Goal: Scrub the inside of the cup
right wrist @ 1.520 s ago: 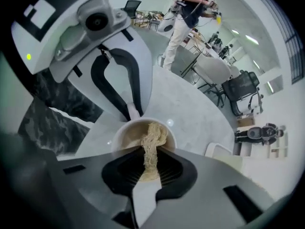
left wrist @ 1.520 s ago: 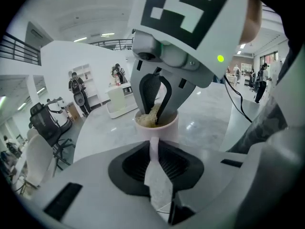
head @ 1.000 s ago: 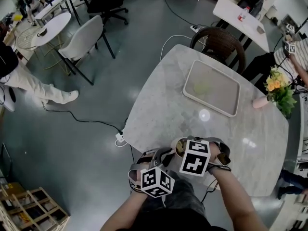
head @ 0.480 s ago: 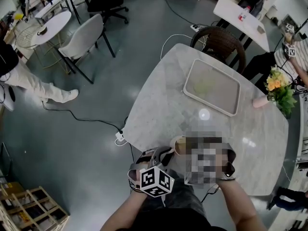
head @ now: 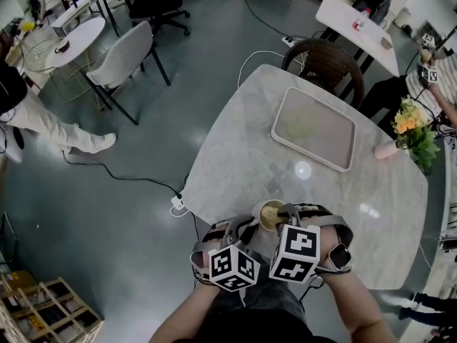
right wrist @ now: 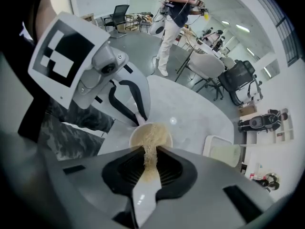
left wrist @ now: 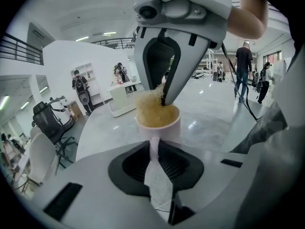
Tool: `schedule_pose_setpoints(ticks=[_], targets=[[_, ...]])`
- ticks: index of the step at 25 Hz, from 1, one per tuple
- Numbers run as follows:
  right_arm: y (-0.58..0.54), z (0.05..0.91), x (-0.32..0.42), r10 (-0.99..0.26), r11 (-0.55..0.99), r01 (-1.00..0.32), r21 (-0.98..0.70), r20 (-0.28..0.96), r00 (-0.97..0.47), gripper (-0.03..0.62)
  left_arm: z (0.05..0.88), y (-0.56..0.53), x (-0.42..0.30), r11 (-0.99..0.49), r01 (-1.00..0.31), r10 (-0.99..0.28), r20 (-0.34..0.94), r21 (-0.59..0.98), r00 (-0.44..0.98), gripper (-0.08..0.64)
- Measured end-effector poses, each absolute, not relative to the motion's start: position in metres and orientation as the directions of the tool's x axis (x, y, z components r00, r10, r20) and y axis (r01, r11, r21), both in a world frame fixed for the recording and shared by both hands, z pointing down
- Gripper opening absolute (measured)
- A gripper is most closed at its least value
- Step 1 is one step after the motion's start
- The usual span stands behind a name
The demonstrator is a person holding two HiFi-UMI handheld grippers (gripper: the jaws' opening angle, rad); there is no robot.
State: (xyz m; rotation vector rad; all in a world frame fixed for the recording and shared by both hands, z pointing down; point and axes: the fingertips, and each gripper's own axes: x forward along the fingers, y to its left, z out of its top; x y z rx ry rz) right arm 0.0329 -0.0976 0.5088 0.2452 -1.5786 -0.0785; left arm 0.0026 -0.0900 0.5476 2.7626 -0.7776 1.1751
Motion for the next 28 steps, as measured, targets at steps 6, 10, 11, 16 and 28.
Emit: schedule_pose_setpoints(ticks=[6, 10, 11, 16, 28], targets=[[-0.089, 0.508, 0.013, -0.094, 0.983, -0.167, 0.072, 0.988, -0.124, 0.062, 0.55, -0.091, -0.002, -0.87, -0.471, -0.432, 0.688, -0.148, 0.583, 0.061], [-0.104, 0.519, 0.017, -0.133, 0.971, -0.22, 0.095, 0.978, -0.163, 0.063, 0.55, -0.089, -0.003, -0.867, -0.479, -0.433, 0.681, -0.135, 0.591, 0.061], [-0.108, 0.523, 0.02, -0.153, 0.969, -0.216, 0.118, 0.976, -0.155, 0.063, 0.549, -0.089, -0.003, -0.867, -0.48, -0.432, 0.68, -0.133, 0.593, 0.061], [-0.118, 0.544, 0.03, -0.291, 0.956, -0.048, 0.289, 0.956, -0.035, 0.063, 0.548, -0.087, -0.002, -0.869, -0.478, -0.428, 0.676, -0.127, 0.599, 0.061], [-0.096, 0.56, 0.018, 0.027, 0.988, -0.15, -0.033, 0.999, -0.047, 0.061, 0.55, -0.087, -0.002, -0.864, -0.479, -0.444, 0.68, -0.154, 0.584, 0.061]])
